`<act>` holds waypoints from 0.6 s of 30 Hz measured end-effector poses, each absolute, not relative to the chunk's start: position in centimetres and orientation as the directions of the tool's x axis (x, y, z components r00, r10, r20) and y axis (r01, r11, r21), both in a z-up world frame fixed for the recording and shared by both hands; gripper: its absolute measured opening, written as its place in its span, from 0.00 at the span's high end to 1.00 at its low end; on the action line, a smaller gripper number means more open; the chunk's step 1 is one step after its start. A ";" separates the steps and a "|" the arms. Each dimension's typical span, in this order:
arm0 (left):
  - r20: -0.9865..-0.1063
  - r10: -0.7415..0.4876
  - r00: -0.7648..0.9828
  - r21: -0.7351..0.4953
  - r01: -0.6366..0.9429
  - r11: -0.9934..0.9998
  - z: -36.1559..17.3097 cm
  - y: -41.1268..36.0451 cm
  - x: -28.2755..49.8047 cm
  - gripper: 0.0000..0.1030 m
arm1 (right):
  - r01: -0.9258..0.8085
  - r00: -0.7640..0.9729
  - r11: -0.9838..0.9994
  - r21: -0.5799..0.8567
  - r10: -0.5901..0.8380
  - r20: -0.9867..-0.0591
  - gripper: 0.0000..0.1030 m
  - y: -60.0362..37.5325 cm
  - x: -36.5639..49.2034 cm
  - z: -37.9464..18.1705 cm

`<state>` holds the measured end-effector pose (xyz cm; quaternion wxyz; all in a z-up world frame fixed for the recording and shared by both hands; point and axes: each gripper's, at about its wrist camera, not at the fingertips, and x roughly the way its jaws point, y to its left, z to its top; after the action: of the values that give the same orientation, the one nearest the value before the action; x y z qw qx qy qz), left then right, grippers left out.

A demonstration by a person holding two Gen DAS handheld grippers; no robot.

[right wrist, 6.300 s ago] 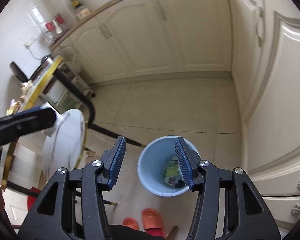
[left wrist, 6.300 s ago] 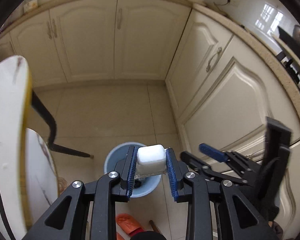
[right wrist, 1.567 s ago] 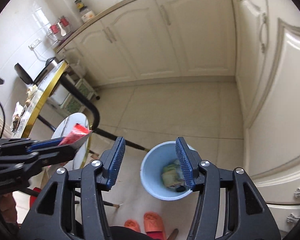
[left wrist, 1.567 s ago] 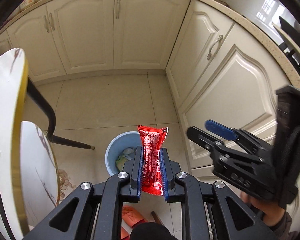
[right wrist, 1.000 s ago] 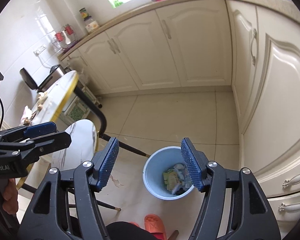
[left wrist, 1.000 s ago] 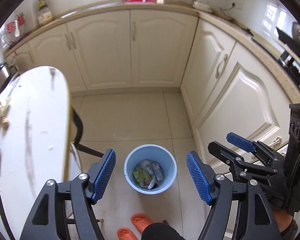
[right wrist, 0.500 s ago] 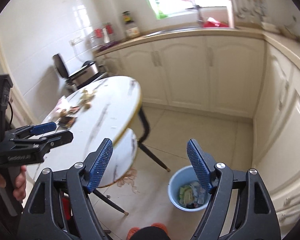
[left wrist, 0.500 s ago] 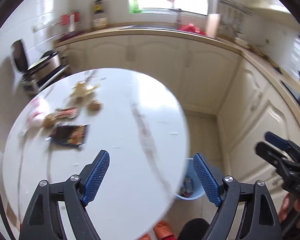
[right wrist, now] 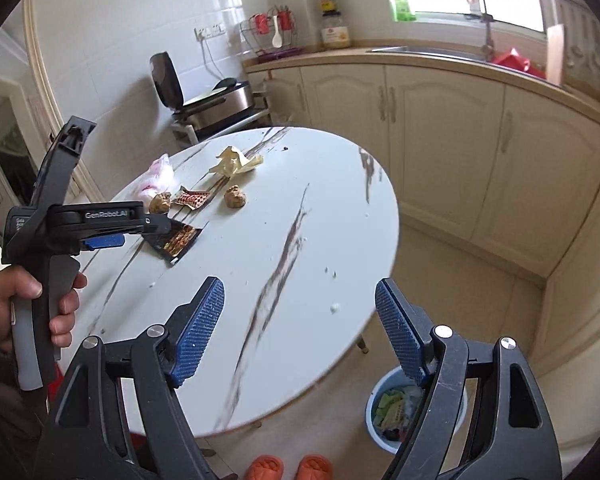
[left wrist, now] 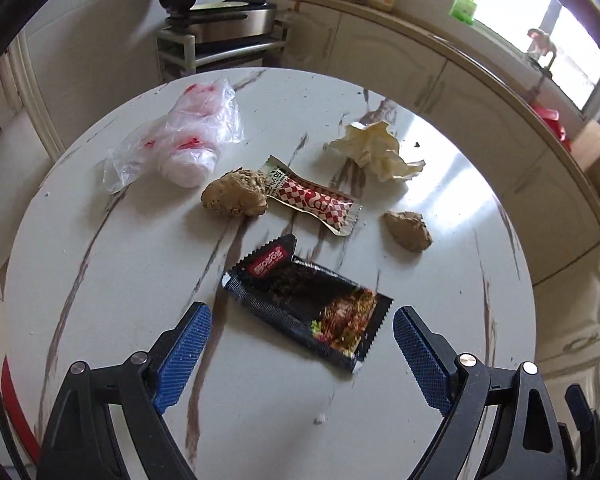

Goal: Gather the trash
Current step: 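Return to the table and grasp the black sauce packet with the left gripper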

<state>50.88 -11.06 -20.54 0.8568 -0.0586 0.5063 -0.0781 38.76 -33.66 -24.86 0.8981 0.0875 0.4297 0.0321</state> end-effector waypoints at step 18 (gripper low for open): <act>-0.859 -0.187 0.476 -0.011 0.348 0.937 -24.2 -11.3 52.7 0.20 | -0.093 0.568 0.985 0.148 0.174 -0.804 0.26 -30.0 47.1 -26.5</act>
<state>52.66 -11.33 -24.24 0.8551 0.0828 0.4873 -0.1565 47.09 -30.00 -26.48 0.8844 0.0444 0.4585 0.0755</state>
